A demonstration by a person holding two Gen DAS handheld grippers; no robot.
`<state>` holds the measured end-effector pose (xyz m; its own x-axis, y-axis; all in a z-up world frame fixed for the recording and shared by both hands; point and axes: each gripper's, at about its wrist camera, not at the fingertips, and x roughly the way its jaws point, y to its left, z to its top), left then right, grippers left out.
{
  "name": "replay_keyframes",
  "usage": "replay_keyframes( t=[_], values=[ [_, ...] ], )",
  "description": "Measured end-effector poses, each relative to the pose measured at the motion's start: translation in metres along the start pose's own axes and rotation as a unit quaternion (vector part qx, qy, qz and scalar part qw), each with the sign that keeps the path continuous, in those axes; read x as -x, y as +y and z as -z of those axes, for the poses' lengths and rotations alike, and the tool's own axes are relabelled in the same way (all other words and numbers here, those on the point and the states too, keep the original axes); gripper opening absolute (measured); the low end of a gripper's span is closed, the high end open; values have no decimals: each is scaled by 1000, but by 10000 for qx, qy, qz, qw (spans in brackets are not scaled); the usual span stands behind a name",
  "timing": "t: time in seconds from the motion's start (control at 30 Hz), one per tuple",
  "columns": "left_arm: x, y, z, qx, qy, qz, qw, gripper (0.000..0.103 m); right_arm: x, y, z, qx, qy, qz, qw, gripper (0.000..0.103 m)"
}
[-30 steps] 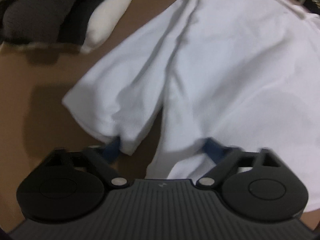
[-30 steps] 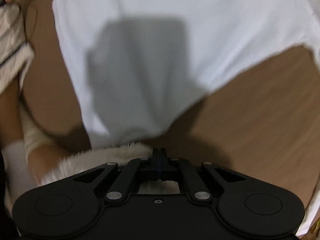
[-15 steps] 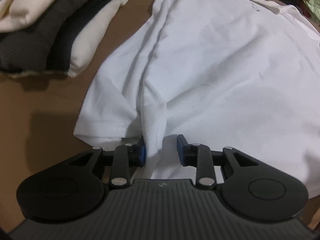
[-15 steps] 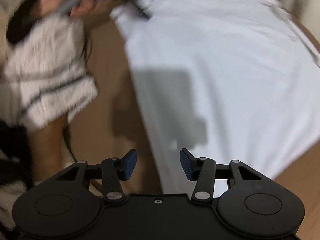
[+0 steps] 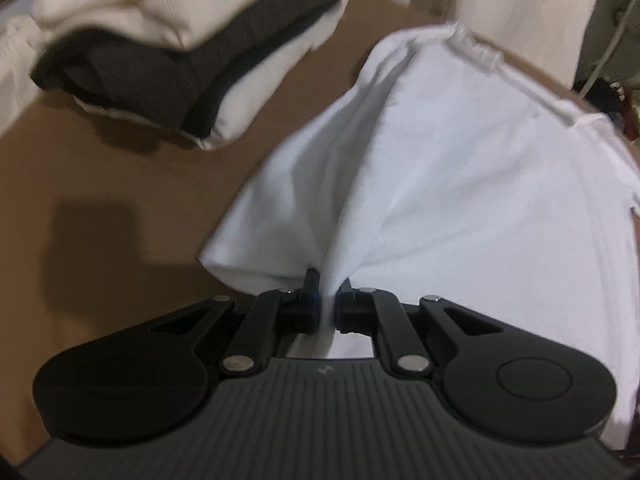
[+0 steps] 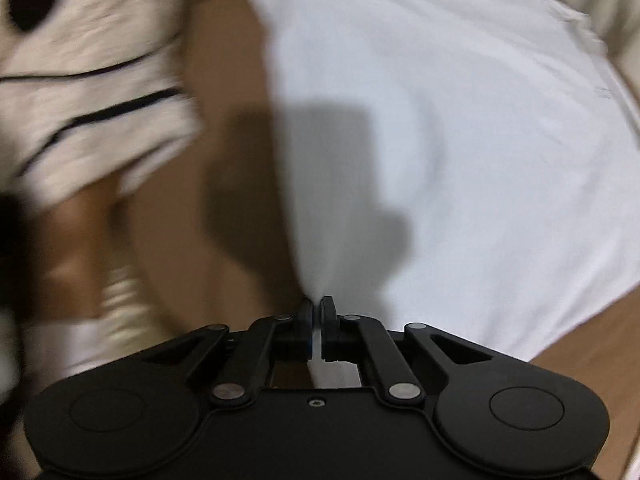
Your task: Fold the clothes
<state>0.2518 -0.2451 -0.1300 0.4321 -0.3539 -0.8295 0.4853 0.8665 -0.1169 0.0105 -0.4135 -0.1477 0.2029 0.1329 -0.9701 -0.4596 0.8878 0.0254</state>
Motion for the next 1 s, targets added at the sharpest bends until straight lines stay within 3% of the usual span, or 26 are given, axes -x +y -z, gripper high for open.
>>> replay_keyframes(
  t=[0.03, 0.1, 0.23, 0.3, 0.33, 0.37, 0.4, 0.43, 0.5, 0.6, 0.7, 0.77, 0.8, 0.87, 0.93, 1.0],
  values=[
    [7, -3, 4, -121, -80, -74, 9999, 8, 2, 6, 4, 94, 69, 109, 9999, 6],
    [-4, -14, 7, -531, 68, -803, 9953, 11, 1, 4, 10, -6, 146, 66, 9999, 6],
    [-46, -24, 12, -1147, 737, -1858, 9731, 17, -29, -9, -3, -118, 332, -69, 9994, 8],
    [-48, -33, 17, -1440, 699, -2500, 9549, 30, -24, -7, -7, 39, 254, -379, 9990, 12],
    [-46, -39, 20, -1602, 602, -2863, 9427, 46, -19, -4, -9, 88, 111, -661, 9977, 12],
    [-42, -45, 23, -1733, 475, -3115, 9331, 54, -11, -2, -11, 127, -87, -996, 9949, 23],
    [-29, -47, 22, -1695, 211, -2809, 9444, 55, -2, 1, -12, 213, -307, -1084, 9934, 38],
    [-19, -47, 20, -1564, 7, -2413, 9578, 56, 9, 3, -10, 328, -559, -876, 9940, 64],
    [-4, -47, 12, -1276, -357, -1695, 9766, 56, 34, -4, -6, 482, -1099, -225, 9925, 69],
    [3, -53, -10, -866, -763, -827, 9899, 61, 61, -46, -7, 8, -1631, 275, 9862, 69],
    [-3, -66, -42, -471, -993, -273, 9936, 65, 73, -112, -19, -550, -2164, 914, 9705, 70],
    [1, -68, -64, 256, -1293, 0, 9913, 66, 63, -170, -34, -1081, -2167, 1377, 9604, 69],
    [5, -67, -74, 601, -1416, 175, 9879, 66, 59, -198, -39, -1502, -2122, 1645, 9515, 69],
    [7, -76, -92, 608, -1682, 562, 9823, 71, 55, -247, -44, -2337, -2192, 2072, 9243, 70],
    [-1, -91, -109, 295, -1931, 690, 9783, 80, 54, -284, -37, -2982, -2676, 1964, 8949, 70],
    [-20, -110, -119, -40, -2128, 467, 9760, 82, 51, -317, -23, -3611, -3143, 1539, 8644, 70]
  ],
)
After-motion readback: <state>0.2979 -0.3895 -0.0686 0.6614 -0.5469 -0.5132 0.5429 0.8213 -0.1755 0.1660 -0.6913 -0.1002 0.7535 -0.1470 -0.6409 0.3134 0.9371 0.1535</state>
